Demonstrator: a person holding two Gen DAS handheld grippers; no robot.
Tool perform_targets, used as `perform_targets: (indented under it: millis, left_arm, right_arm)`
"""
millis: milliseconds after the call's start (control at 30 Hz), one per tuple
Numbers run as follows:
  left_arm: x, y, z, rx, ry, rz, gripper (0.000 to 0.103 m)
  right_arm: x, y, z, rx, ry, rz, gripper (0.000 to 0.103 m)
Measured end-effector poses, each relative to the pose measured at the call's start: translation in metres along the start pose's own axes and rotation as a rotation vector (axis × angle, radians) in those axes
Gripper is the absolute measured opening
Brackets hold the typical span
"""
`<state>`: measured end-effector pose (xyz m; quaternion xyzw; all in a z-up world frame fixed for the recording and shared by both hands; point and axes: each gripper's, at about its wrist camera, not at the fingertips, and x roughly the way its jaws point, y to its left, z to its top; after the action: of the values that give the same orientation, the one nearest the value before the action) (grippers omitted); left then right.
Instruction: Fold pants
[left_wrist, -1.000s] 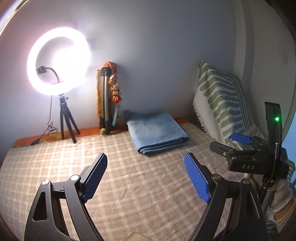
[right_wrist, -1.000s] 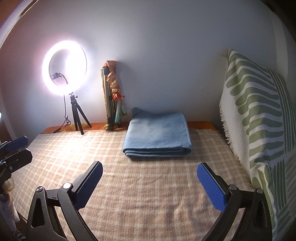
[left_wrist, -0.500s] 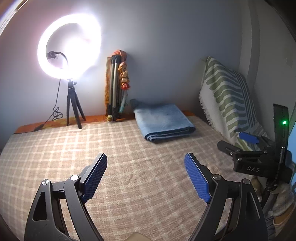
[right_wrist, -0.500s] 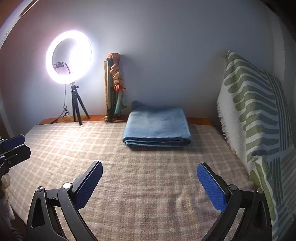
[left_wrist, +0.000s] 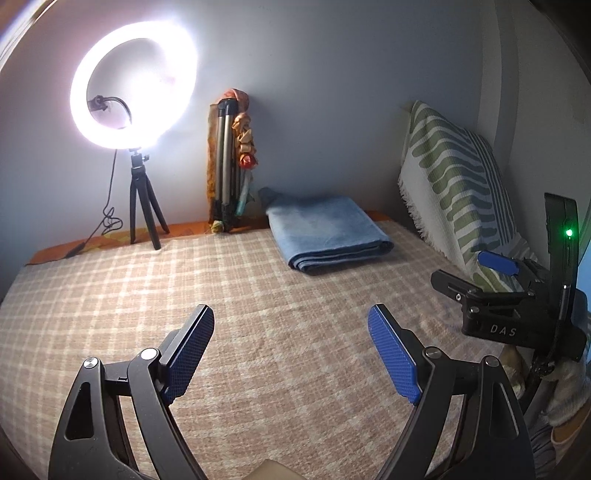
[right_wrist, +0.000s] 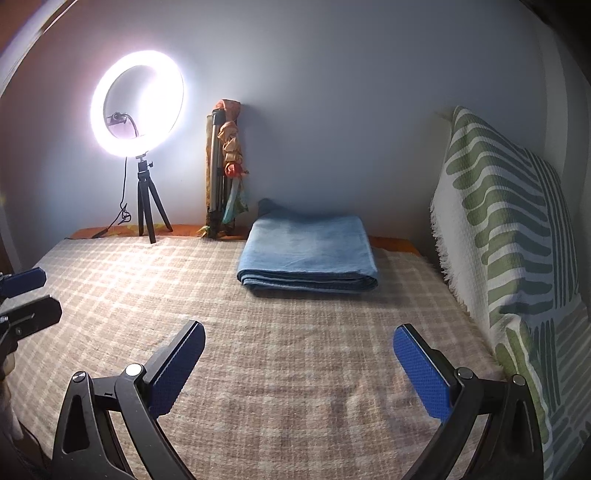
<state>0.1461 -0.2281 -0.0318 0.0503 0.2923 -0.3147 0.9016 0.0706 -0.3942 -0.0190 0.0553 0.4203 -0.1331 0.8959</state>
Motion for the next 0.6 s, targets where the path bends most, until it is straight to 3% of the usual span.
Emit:
perform_targets:
  millis: [600]
  left_arm:
    - [-0.0024,0.0077,-0.0001,-0.029,-0.001,0.047,0.087]
  right_arm:
    - [0.0018,-0.0014,-0.0017,0.023,0.009,0.003,0.103]
